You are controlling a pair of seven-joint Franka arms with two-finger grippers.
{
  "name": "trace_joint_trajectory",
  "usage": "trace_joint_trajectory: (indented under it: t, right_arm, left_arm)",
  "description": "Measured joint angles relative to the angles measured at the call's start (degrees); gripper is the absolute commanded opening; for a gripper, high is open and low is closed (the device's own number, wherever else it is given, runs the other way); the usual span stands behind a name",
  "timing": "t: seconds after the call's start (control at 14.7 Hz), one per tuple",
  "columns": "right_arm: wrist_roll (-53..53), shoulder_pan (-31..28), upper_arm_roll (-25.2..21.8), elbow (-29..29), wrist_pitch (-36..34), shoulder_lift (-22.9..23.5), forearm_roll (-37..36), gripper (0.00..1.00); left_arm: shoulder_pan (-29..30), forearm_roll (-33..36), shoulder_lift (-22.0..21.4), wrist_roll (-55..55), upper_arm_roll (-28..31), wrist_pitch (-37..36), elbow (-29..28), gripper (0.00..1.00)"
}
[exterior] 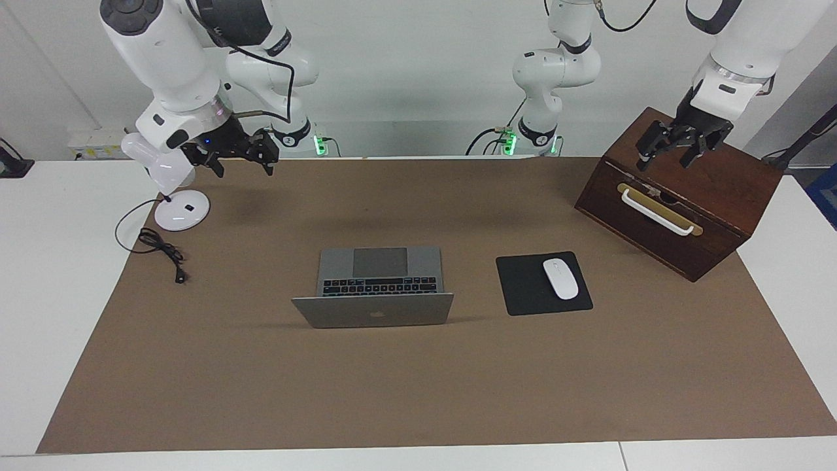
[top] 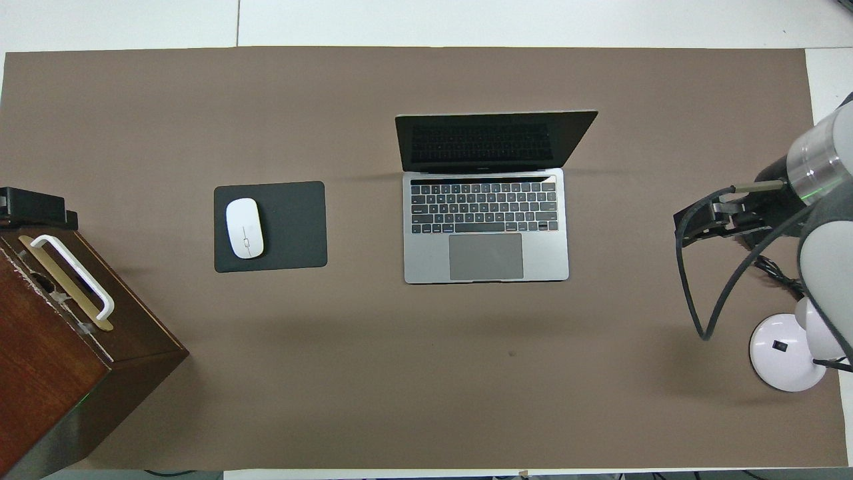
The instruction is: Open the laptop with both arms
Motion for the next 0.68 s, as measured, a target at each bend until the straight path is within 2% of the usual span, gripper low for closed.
trace_joint_trajectory:
  t: [0.34,0.68]
  right_arm:
    - [3.31,-0.02,-0.12,2.45,-0.61,-0.10,0.07,1.00]
    - [6.41,-0.34,-0.79,2.51,-0.56,0.02,1.37,1.00]
  left_arm:
    - [0.01,0.12,0.09,0.00,0.13,-0.36,0.00,1.00]
    - [0.01,0.12,0.51,0.01,0.13,-0.53,0.00,1.00]
